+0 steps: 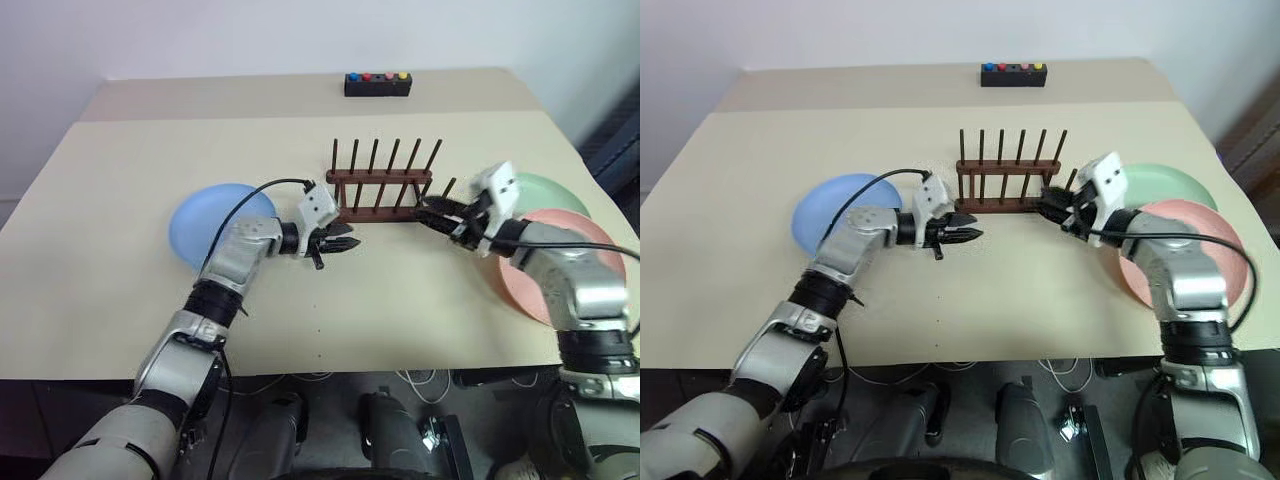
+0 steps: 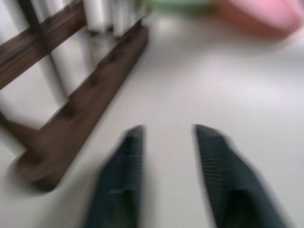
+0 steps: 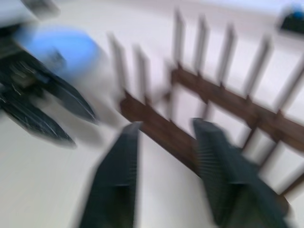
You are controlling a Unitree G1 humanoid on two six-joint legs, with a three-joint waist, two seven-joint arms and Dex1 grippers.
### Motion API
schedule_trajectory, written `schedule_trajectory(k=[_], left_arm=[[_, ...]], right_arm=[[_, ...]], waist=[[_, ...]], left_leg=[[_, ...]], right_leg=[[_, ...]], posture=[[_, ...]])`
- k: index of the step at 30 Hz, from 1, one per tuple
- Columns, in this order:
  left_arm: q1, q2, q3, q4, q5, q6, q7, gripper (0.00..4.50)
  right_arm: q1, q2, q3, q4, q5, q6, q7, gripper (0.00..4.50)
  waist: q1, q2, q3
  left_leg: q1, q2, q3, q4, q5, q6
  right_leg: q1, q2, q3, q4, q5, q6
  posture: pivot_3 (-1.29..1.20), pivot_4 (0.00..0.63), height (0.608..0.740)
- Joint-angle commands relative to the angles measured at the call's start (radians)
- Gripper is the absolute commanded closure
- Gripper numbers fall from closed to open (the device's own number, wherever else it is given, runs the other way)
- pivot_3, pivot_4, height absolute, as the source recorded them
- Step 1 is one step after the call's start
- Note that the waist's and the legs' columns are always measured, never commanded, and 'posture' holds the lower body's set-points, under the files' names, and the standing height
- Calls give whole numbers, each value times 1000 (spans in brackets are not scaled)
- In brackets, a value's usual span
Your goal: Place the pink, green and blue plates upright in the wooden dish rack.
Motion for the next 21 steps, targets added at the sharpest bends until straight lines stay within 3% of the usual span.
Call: schedule_trajectory(k=[1,2,3,8,11,13,17,21], left_arm=[[4,68,82,-161,-150,128,-89,693],[9,92,93,-190,-186,160,-118,187],[12,113,105,-210,-211,177,-137,83],[27,169,141,-217,-256,165,-169,83],[73,184,151,-285,-289,93,-235,83],[80,207,168,-311,-358,168,-274,83],[97,232,170,-316,-354,94,-312,83],[113,229,158,-315,-318,-19,-321,83]], right_arm=[[29,-66,-103,-128,103,117,-29,709],[43,-90,-127,-152,112,146,-44,183],[56,-114,-159,-174,136,184,-57,81],[174,-254,-256,-231,121,253,-70,81],[325,-334,-289,-293,96,285,-33,81],[411,-375,-325,-320,90,302,-10,81],[639,-486,-356,-345,-54,301,28,81],[701,-490,-341,-330,-85,329,2,81]], waist=[[0,0,0],[2,1,0],[3,1,0],[9,0,0],[14,0,0],[18,1,0],[26,2,-1],[26,1,-1]], left_leg=[[0,0,0,0,0,0],[0,0,0,0,0,0],[1,0,0,1,0,0],[0,0,1,0,0,0],[0,0,2,0,0,1],[0,1,2,0,-1,1],[0,1,4,1,-1,1],[1,2,6,1,-1,2]], right_leg=[[0,0,0,0,0,0],[0,0,0,0,0,-1],[1,0,0,0,0,-1],[1,0,0,-1,0,-1],[1,-1,1,-1,0,-1],[1,-1,1,-2,0,-1],[1,-1,3,-2,0,-1],[2,-1,4,-4,0,-1]], posture=[[0,150,740],[0,150,740],[0,150,740],[0,150,740],[0,150,740],[0,150,740],[0,150,740],[0,150,740]])
